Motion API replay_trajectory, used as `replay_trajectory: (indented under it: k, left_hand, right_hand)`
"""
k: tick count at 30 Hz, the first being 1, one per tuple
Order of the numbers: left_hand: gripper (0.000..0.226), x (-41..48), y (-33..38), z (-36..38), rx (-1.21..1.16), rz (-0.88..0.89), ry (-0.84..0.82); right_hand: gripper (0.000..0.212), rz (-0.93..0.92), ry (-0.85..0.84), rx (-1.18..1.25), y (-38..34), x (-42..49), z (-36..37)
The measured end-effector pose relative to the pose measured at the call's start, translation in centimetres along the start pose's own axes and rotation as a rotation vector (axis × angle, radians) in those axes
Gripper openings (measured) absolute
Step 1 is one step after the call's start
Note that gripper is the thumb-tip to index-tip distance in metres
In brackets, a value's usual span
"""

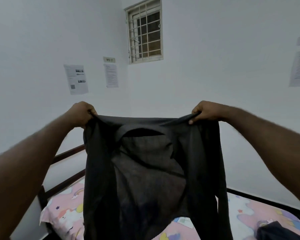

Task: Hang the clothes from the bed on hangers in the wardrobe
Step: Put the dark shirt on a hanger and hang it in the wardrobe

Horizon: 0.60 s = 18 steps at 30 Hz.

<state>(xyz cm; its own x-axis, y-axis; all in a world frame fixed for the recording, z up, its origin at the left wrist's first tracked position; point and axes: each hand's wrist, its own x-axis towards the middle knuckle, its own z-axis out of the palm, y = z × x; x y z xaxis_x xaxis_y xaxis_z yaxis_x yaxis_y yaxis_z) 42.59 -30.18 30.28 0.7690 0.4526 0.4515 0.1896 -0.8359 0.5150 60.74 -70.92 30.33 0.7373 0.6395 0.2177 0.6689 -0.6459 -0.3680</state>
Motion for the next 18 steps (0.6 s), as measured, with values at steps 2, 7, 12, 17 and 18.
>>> replay_trajectory:
  k: [2, 7, 12, 17, 18]
  left_hand:
    - [0.025, 0.4, 1.1, 0.9, 0.081, -0.014, 0.263]
    - [0.013, 1.9, 4.0, 3.7, 0.235, -0.102, -0.024]
    - [0.014, 2.2, 3.0, 7.9, 0.363, -0.192, -0.123]
    - [0.032, 2.9, 5.6, 11.4, 0.021, -0.223, 0.0]
    - [0.036, 3.0, 6.0, 12.2, -0.086, -0.218, 0.059]
  right_hand:
    - [0.017, -0.026, 0.265, -0.085, 1.2, 1.3, -0.7]
    - [0.02, 0.079, 0.242, -0.247, 1.8, 4.4, -0.8]
    - [0.026, 0.119, 0.231, -0.138, 5.1, 5.1, 0.4]
    - [0.028, 0.183, 0.432, 0.298, 7.5, 7.2, 0.9]
    - [0.028, 0.198, 0.5, 0.444, 8.1, 7.4, 1.1]
